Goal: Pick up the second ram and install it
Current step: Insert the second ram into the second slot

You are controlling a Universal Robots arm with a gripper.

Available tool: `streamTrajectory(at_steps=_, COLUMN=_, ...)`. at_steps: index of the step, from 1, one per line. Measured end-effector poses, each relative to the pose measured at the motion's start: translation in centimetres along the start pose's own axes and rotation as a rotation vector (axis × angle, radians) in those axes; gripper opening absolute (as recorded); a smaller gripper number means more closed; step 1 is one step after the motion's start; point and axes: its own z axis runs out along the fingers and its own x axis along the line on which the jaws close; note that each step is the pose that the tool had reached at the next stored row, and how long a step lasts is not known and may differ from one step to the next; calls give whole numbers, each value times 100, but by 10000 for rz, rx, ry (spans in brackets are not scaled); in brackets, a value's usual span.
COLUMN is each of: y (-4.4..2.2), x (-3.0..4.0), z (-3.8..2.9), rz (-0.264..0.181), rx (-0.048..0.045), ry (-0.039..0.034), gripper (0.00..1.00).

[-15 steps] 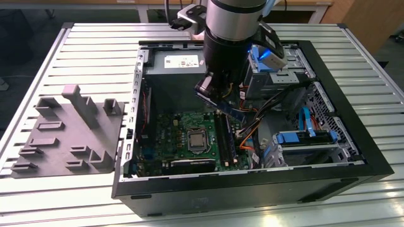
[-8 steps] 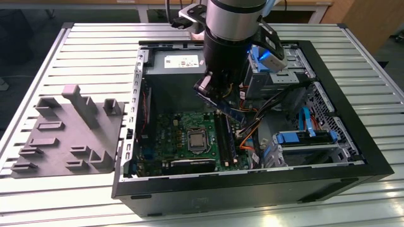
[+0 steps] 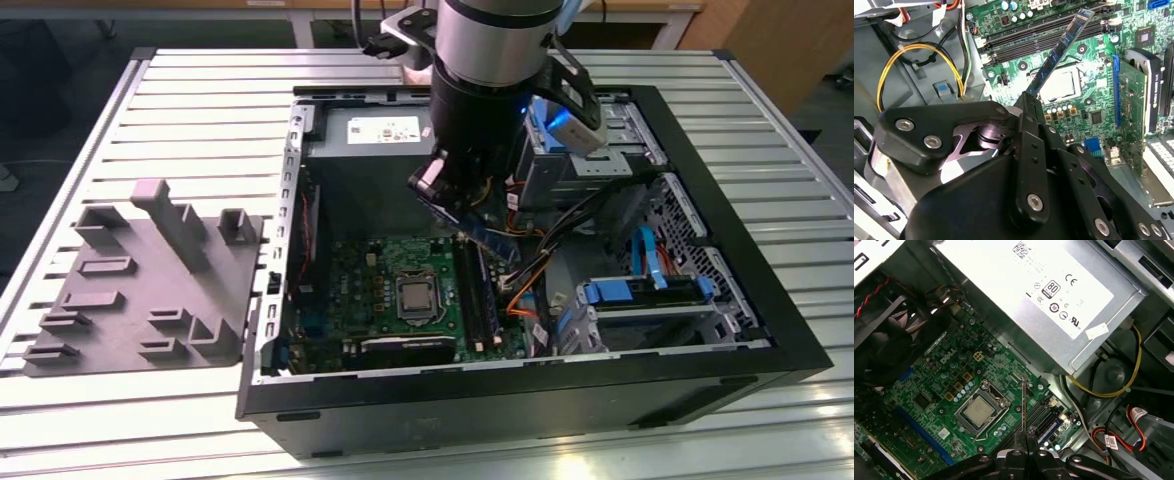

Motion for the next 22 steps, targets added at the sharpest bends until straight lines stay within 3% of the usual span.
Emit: streamTrajectory(at_steps=22, y=0, x=0, z=-1, rz=1395, rx=29, ry=-67, gripper=12)
